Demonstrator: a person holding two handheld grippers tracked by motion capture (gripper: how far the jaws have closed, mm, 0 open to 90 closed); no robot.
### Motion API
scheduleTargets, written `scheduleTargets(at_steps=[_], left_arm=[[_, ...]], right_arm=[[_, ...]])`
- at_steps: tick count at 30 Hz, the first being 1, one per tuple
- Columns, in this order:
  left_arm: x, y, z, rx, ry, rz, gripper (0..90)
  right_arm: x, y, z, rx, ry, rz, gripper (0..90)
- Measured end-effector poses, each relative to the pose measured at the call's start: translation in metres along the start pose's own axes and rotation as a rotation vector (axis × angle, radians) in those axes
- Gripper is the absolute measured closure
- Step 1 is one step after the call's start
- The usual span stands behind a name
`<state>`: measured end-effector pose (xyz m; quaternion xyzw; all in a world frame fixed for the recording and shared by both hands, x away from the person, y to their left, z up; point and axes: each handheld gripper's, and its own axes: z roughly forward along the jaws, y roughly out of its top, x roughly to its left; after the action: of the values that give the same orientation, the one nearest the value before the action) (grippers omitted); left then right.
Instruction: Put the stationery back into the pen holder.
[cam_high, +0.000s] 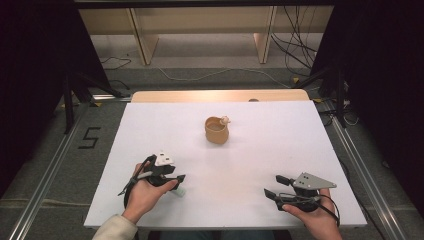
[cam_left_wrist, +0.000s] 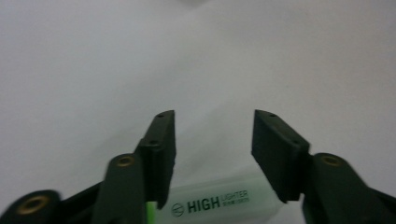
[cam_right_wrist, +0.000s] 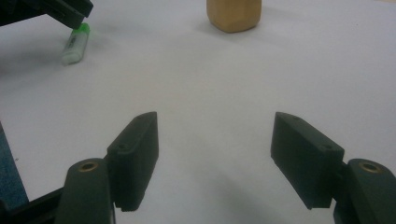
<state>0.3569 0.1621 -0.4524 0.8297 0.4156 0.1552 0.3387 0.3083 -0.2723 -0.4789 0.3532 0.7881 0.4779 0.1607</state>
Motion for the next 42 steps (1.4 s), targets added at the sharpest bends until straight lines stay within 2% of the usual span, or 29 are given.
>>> scheduleTargets(at_steps=[1,7,13,15,19,20,23,24,27,33,34,35,36,37,38,39,42], left_arm=[[0.003,-0.003,-0.003,-0.016,0.018,-0.021,34.7],[0.028,-0.017,-0.018,-0.037,0.108,-0.102,25.7],[0.048,-0.03,-0.026,-0.028,0.15,-0.166,25.0],[0.057,-0.034,-0.026,-0.024,0.187,-0.202,25.8],[0.065,-0.036,-0.026,-0.011,0.217,-0.229,27.2],[0.066,-0.037,-0.026,-0.005,0.225,-0.229,27.7],[0.069,-0.037,-0.025,-0.01,0.239,-0.243,27.9],[0.071,-0.037,-0.024,-0.008,0.243,-0.244,27.9],[0.073,-0.037,-0.023,-0.011,0.253,-0.242,28.2],[0.078,-0.037,-0.021,-0.01,0.262,-0.224,28.6],[0.078,-0.037,-0.021,-0.01,0.262,-0.224,28.7],[0.079,-0.037,-0.021,-0.007,0.264,-0.222,28.8],[0.079,-0.037,-0.021,-0.007,0.265,-0.224,28.8],[0.08,-0.038,-0.02,-0.004,0.265,-0.229,28.9],[0.08,-0.038,-0.02,-0.004,0.265,-0.229,28.9],[0.08,-0.038,-0.02,-0.004,0.266,-0.229,28.9],[0.081,-0.038,-0.019,-0.007,0.267,-0.234,29.1]], right_arm=[[0.0,0.0,0.001,-0.001,0.002,-0.005,32.9],[0.001,0.0,0.002,0.004,0.007,-0.002,33.0],[0.002,0.001,0.003,-0.001,0.017,-0.007,32.9],[0.006,0.003,0.005,0.007,0.028,-0.01,32.9],[0.013,0.008,0.012,0.012,0.05,-0.036,32.9],[0.019,0.013,0.019,0.017,0.073,-0.055,33.0],[0.025,0.018,0.026,0.027,0.088,-0.071,33.6],[0.033,0.025,0.037,0.034,0.121,-0.088,33.9],[0.045,0.036,0.052,0.047,0.155,-0.107,34.0],[0.073,0.06,0.093,0.089,0.239,-0.154,34.3],[0.073,0.06,0.093,0.089,0.239,-0.154,34.3],[0.083,0.069,0.107,0.103,0.264,-0.174,34.7],[0.083,0.069,0.107,0.103,0.264,-0.174,34.7],[0.092,0.076,0.119,0.117,0.283,-0.186,35.0],[0.092,0.076,0.119,0.117,0.283,-0.186,35.0],[0.1,0.083,0.13,0.124,0.297,-0.189,35.2],[0.106,0.088,0.14,0.138,0.312,-0.203,35.9]])
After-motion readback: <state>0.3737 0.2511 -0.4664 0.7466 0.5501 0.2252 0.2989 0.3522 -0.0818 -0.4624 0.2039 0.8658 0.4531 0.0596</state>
